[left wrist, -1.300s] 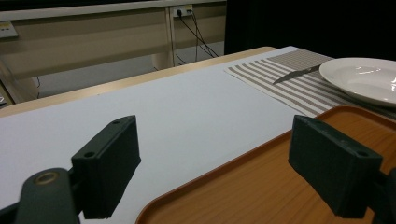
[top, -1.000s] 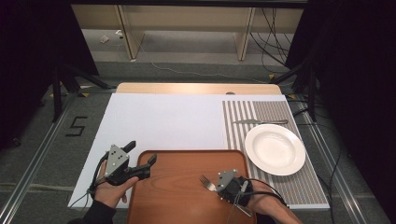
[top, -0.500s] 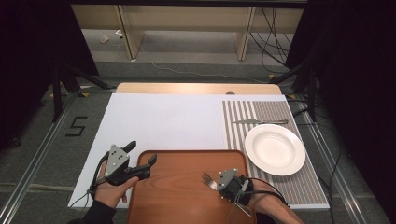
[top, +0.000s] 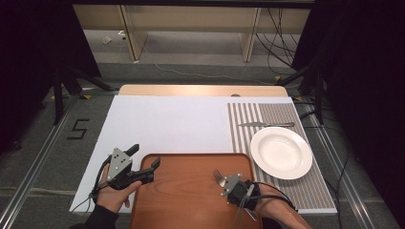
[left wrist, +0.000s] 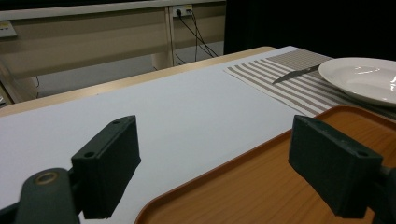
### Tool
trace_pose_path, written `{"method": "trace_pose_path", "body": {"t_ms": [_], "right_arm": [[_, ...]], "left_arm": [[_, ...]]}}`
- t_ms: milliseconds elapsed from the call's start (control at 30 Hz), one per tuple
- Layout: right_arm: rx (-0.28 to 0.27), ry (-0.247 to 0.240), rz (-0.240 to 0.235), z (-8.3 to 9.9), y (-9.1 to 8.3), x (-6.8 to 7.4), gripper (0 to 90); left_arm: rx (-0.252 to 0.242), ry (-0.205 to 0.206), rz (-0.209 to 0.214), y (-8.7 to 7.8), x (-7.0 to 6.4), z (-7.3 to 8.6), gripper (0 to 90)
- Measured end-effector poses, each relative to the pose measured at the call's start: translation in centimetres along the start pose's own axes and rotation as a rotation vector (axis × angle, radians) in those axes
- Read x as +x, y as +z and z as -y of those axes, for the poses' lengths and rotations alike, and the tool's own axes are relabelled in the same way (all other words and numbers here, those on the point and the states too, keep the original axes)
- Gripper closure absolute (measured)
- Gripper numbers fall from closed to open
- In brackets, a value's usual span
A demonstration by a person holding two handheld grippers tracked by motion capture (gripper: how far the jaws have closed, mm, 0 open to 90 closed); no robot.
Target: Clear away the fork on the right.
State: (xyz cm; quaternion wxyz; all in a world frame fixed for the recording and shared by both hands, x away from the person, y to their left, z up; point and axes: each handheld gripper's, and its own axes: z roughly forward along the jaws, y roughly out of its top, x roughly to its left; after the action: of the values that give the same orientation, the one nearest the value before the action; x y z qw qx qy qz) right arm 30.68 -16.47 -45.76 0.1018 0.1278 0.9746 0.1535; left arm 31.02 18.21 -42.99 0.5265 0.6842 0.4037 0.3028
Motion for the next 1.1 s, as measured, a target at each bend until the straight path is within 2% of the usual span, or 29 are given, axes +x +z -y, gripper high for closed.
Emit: {"method": "trace_pose_path", "body": {"t_ms": [367,500,533,1100], "right_arm": [[0.032,0.02,0.028,0.6,-0.2,-0.8,90.0],[0.037,0.027,0.026,0.9,-0.3,-1.1,90.0],[0.043,0.041,0.023,0.9,-0.4,-1.1,90.0],[0.053,0.057,0.023,1.7,-0.6,-1.8,90.0]], "left_arm": [[0.0,-0.001,-0.001,0.0,0.0,0.0,16.2],[0.0,0.001,0.0,0.0,0.0,0.0,16.2],[0.0,0.0,0.0,0.0,0.0,0.0,16.2],[0.0,0.0,0.0,0.0,0.0,0.0,16.2]]}}
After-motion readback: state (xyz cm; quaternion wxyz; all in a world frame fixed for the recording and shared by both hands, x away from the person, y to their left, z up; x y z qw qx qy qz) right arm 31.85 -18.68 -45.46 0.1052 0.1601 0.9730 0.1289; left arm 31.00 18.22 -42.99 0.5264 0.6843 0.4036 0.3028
